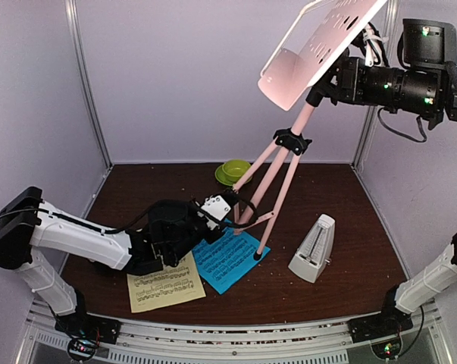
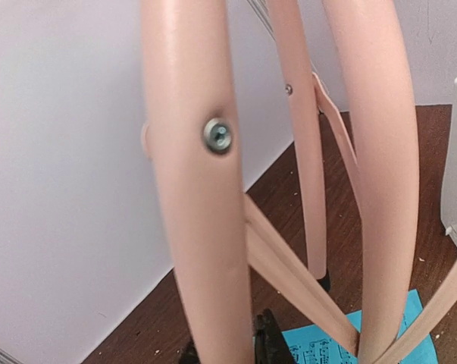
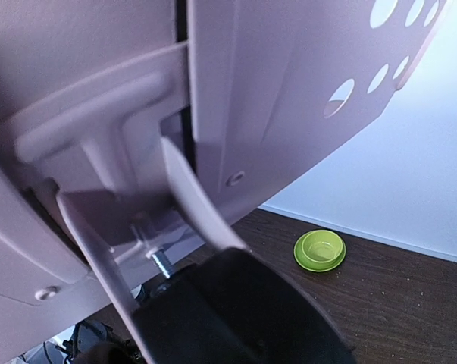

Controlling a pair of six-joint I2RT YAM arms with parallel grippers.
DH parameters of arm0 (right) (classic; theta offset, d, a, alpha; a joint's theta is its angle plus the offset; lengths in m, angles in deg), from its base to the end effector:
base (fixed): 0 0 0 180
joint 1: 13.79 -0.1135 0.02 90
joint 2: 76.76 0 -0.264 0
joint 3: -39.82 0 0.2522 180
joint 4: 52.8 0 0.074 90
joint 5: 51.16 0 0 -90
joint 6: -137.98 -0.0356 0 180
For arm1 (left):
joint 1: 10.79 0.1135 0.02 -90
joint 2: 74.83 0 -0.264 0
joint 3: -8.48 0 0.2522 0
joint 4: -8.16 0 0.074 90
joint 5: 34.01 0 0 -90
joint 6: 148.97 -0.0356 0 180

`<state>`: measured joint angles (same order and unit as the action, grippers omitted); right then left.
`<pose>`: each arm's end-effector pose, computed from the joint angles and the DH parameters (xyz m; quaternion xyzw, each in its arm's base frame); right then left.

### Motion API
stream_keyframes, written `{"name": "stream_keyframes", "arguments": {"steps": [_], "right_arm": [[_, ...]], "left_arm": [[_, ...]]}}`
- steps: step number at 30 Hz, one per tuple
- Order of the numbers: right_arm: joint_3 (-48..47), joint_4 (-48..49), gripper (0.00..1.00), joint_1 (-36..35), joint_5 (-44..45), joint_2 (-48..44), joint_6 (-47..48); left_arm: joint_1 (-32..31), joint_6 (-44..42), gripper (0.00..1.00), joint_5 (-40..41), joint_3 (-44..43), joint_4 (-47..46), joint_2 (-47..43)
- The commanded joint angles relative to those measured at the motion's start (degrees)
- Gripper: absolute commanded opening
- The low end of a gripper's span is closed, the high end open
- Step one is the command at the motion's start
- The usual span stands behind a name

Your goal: Set up the instrument practice props

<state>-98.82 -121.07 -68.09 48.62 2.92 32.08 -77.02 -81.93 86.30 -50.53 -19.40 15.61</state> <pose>0.1277 0.1673 0.5717 -0.1976 0.7353 0.3177 0.5651 0.1542 -0.3055 0.2389 0.3680 0.6275 -0.0655 0.6831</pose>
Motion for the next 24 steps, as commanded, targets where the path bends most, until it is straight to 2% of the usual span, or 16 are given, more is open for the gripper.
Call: {"name": "stream_keyframes", "arguments": {"steps": [1, 2, 5, 9, 13, 17, 24], "right_arm": [[-4.33, 7.63, 0.0, 0.69, -0.4, -0.54, 1.17], [-4.18, 8.51, 0.0, 0.66, -0.53, -0.19, 1.06], [-4.01, 11.15, 0.0, 0.69, 0.19, 0.7, 1.29], [-2.79, 16.0, 0.0, 0.69, 1.52, 0.51, 1.26], [-0.94, 19.2, 0.0, 0.62, 3.81, -0.62, 2.16], [-0.04, 20.22, 0.0, 0.66, 5.59, -1.2, 4.11], [1.49, 21.3, 0.0, 0.69, 3.99, -2.69, 7.62]], "left_arm": [[-1.17, -21.43, 0.09, -4.81, 1.58, 8.73, 2.91], [-1.17, -18.19, 0.18, -5.1, -0.13, 9.8, 2.98], [-1.22, -8.79, 0.44, -13.36, -3.95, 16.32, 1.58], [-2.17, 1.42, 0.64, -13.57, 0.66, 12.45, 0.13], [-2.43, 9.25, 0.67, -13.0, 7.35, 12.54, -4.15], [-2.81, 16.44, 0.72, -15.55, 8.16, 21.47, -6.29], [-2.84, 23.65, 0.74, -20.78, 1.18, 28.14, 4.7]]}}
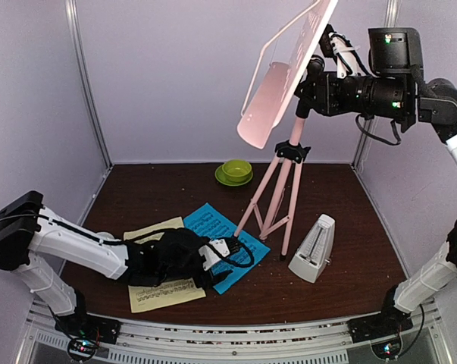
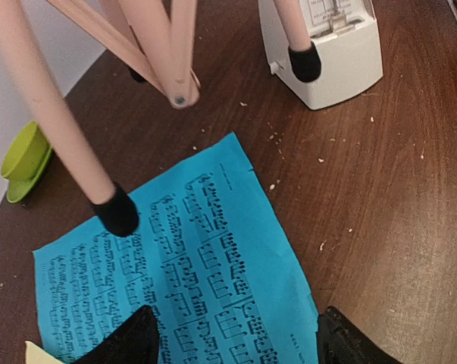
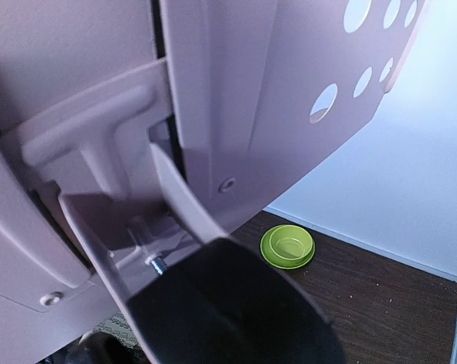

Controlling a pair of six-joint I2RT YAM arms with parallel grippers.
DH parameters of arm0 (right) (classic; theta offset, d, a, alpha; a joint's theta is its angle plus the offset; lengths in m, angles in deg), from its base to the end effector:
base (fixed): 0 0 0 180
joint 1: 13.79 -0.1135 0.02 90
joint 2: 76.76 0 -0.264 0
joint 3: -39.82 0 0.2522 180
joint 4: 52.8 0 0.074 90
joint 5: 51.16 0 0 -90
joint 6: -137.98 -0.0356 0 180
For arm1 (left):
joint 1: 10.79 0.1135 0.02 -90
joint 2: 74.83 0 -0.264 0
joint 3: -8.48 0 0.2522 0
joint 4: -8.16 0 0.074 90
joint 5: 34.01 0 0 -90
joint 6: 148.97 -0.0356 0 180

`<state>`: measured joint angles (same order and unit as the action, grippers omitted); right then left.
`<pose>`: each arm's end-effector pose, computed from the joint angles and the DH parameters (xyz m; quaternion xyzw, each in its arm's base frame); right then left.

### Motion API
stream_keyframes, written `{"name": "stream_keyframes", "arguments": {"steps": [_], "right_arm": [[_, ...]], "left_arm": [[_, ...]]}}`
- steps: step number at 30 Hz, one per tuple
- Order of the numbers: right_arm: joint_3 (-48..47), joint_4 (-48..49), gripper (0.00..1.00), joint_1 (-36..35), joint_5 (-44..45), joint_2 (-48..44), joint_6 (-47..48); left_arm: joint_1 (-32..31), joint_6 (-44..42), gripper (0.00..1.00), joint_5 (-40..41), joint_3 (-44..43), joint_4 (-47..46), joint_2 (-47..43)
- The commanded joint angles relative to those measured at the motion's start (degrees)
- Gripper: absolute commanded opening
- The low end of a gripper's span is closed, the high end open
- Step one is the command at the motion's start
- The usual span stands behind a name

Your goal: Set up the instrument practice props

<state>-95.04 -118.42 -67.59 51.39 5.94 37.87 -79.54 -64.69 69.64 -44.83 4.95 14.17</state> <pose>0.1521 0.1947 0.5492 -0.2275 0.7495 0.2530 0.5678 0.1209 -0.2876 0.1720 0.4812 0.7276 -0.1609 0.4617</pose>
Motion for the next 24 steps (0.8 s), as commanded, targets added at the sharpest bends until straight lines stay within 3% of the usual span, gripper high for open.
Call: {"name": "stream_keyframes", "arguments": {"steps": [1, 10, 24], "right_arm": [[-2.38, 18.68, 0.0, 0.23, 0.82, -5.7, 2.19], [-0.41, 19.45, 0.0, 0.34, -0.83, -6.18, 1.83], [6.83, 24.54, 0.0, 0.58, -8.99, -5.63, 2.98]], "left_arm": [[-0.33, 6.79, 0.74, -4.11, -4.97, 3.84, 7.79], [6.17, 9.59, 0.7, 1.34, -9.92, 13.4, 16.19], [26.48, 9.05, 0.66, -1.52, -13.86, 14.62, 19.2]]}}
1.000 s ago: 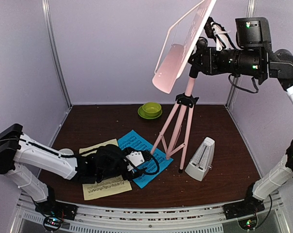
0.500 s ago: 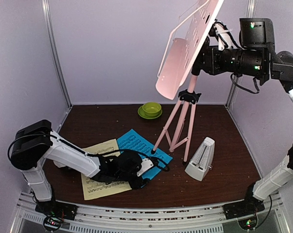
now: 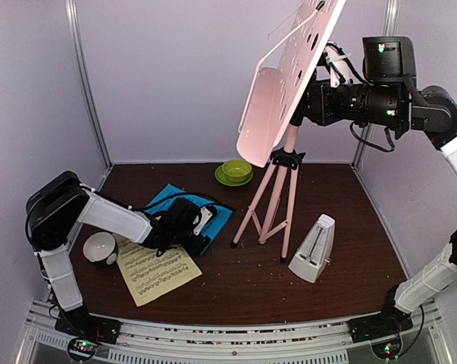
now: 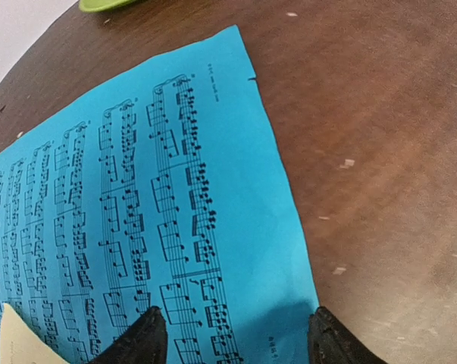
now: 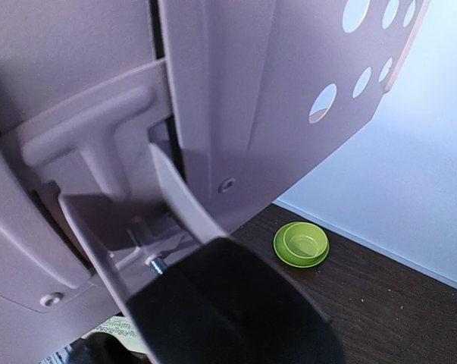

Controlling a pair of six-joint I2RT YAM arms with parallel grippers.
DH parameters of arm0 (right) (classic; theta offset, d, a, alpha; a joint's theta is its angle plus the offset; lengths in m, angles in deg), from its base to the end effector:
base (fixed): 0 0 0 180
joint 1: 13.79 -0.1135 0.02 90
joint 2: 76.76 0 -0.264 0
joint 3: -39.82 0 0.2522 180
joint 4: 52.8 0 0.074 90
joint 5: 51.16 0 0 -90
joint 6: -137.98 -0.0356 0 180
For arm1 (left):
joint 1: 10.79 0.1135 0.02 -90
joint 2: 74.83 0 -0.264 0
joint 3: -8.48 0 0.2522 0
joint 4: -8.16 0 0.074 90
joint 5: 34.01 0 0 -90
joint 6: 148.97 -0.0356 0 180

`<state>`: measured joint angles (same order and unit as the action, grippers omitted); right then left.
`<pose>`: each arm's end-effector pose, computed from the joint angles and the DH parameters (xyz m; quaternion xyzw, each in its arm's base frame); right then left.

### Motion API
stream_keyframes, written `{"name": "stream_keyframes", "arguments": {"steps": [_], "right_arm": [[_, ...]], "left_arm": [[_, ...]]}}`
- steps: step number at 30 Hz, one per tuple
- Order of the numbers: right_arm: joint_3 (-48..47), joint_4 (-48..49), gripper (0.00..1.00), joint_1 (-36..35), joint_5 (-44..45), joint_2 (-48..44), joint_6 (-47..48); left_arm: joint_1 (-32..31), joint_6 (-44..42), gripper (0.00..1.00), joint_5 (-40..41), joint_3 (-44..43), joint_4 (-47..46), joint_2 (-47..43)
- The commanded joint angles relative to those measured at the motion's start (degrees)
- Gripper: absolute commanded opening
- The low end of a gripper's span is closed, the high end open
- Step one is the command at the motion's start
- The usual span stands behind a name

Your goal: Set up the instrument practice props

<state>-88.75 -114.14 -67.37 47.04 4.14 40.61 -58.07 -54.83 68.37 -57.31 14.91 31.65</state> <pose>0.1550 0.2016 0.5348 -0.2671 0.7387 0.2641 0.5597 0.2496 -0.2591 0.1221 0.3042 0.8759 -0.0660 0.3687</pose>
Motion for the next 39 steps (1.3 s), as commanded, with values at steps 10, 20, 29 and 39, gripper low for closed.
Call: {"name": "stream_keyframes", "arguments": {"steps": [10, 20, 29, 39], "right_arm": [[7.24, 27.36, 0.0, 0.91, -10.78, -1.6, 3.91], [15.19, 33.51, 0.0, 1.64, -14.42, -3.85, 2.04], [16.42, 34.15, 0.07, 1.72, -14.11, -3.65, 1.52], [16.5, 33.17, 0.12, 1.7, -13.64, -4.59, 0.69]], "left_arm": [[7.1, -0.7, 0.74, -10.02, 7.24, -6.17, -20.07], [-4.49, 0.23, 0.74, -14.63, 14.98, -16.89, -26.41], [-10.1, 1.31, 0.71, -15.55, 6.63, -20.88, -12.76], [-11.43, 2.5, 0.41, -17.77, 2.99, -22.05, -6.24]]}}
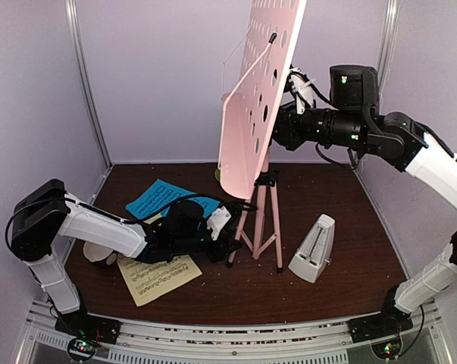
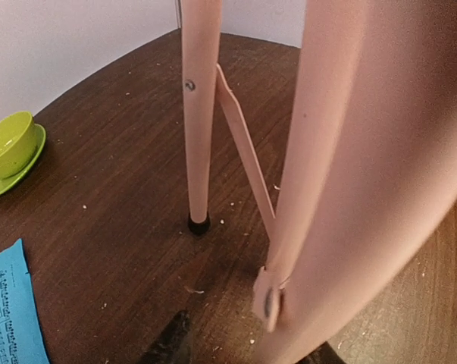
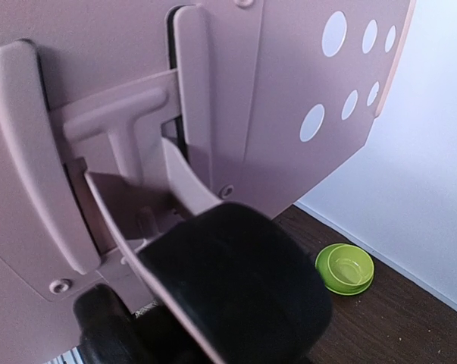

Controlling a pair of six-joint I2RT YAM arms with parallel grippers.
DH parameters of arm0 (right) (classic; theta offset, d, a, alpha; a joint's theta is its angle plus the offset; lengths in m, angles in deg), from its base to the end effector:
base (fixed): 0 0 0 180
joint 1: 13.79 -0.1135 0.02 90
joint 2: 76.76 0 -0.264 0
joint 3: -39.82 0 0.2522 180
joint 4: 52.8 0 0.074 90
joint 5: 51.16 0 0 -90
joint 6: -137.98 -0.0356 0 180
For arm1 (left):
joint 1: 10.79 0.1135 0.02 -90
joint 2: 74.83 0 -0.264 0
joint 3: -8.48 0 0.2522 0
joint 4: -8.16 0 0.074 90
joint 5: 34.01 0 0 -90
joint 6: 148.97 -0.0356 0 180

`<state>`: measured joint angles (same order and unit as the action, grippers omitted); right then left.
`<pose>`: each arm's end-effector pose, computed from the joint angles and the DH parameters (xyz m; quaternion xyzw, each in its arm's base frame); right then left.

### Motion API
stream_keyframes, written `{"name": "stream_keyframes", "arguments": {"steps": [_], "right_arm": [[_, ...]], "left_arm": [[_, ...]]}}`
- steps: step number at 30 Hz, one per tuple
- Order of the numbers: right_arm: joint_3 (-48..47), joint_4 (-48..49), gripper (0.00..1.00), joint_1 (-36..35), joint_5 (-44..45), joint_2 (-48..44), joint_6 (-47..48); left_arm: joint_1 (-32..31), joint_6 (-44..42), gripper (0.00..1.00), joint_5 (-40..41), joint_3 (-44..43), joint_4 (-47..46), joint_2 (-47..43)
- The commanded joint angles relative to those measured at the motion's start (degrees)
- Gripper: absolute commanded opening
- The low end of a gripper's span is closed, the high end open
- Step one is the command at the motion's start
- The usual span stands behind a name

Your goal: Set up the instrument practice props

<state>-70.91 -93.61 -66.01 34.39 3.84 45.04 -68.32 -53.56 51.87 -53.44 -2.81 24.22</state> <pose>0.1832 0.2409 0.4803 -0.3432 0.6889 0.3218 0.5514 0.1916 -0.3058 0.1737 0.3897 0.7537 -0.3019 0.4347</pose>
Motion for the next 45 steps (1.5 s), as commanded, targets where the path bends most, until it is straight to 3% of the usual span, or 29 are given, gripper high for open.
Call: {"name": "stream_keyframes", "arguments": {"steps": [1, 8, 12, 18, 25, 29, 34, 40, 45], "right_arm": [[-1.07, 12.59, 0.12, 0.36, -0.9, -4.59, -4.11], [2.37, 13.44, 0.16, 0.34, -0.76, -7.22, -5.6], [1.86, 12.64, 0.3, 0.33, -1.36, -7.17, -6.01], [1.16, 9.55, 0.62, 0.37, -1.49, -9.2, -6.2], [2.58, 5.45, 0.79, 0.33, -1.52, -12.75, -6.38], [6.03, 1.85, 0.81, 0.33, -0.48, -16.59, -6.7], [19.18, -1.53, 0.76, 0.65, 2.99, -23.31, -7.15], [35.58, 2.91, 0.7, 0.93, 2.91, -29.31, -8.58], [42.34, 8.19, 0.64, 1.07, -0.12, -26.17, -8.12]], "left_arm": [[-1.33, 1.68, 0.36, -1.52, -0.21, -5.44, 1.16], [-1.79, 1.87, 0.1, -2.32, 0.64, -5.53, 1.18], [-1.79, 2.6, 0.0, -2.1, 0.69, -5.69, 1.5], [-1.8, 4.05, 0.0, -1.17, 2.99, -7.15, 1.09], [-1.79, 3.12, 0.0, -0.49, 2.85, -6.35, 0.97], [-1.79, 2.99, 0.0, -0.56, 2.47, -5.69, 1.06], [-1.79, 2.06, 0.0, -0.58, 2.19, -5.13, 0.91], [-1.79, 1.06, 0.0, -0.3, 1.2, -4.52, 1.1], [-1.79, 0.26, 0.0, -0.24, 0.79, -3.89, 1.15]]}}
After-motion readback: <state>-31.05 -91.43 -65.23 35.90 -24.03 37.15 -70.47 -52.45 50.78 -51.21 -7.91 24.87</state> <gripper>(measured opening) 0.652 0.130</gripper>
